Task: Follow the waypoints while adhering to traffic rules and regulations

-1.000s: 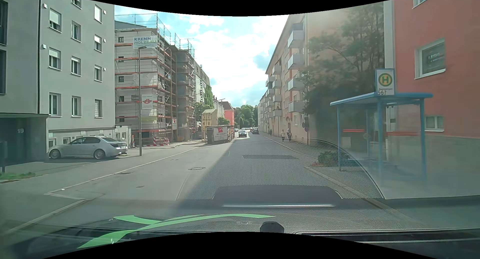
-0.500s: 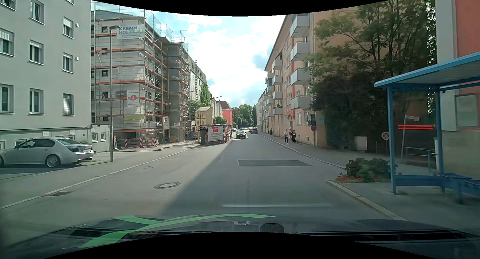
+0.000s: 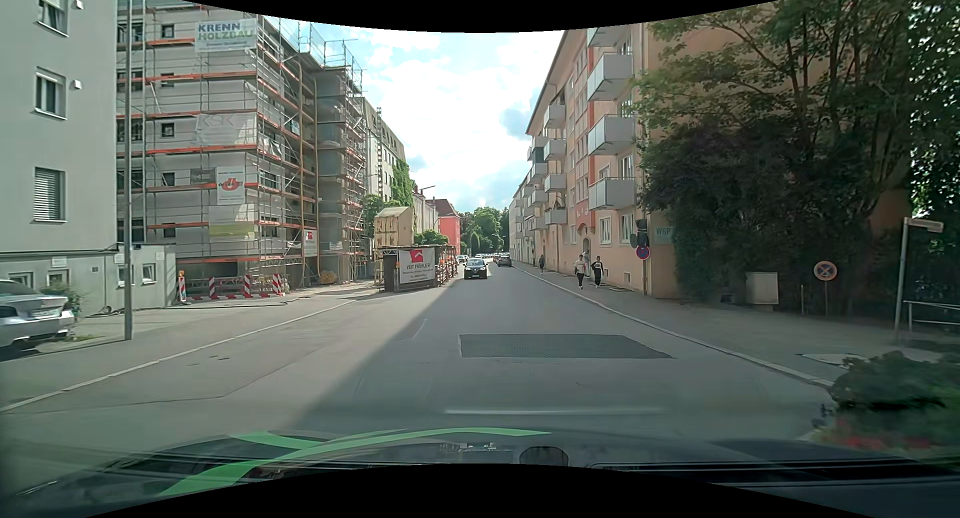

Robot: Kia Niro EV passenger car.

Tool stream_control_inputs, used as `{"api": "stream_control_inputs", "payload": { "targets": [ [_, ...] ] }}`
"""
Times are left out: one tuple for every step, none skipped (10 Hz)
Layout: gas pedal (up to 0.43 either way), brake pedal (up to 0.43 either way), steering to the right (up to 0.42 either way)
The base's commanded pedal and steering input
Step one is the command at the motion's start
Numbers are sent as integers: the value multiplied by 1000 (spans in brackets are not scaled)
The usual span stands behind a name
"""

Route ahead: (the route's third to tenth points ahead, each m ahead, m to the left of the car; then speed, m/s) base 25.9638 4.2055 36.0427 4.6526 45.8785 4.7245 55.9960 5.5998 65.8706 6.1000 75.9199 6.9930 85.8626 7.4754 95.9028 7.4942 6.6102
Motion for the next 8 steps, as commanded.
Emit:
{"api": "stream_control_inputs", "payload": {
  "targets": [
    [47, 0, 19],
    [47, 0, 19],
    [47, 0, 19],
    [47, 0, 19],
    [47, 0, 20],
    [47, 0, 20],
    [47, 0, 20],
    [47, 0, 20]
  ]
}}
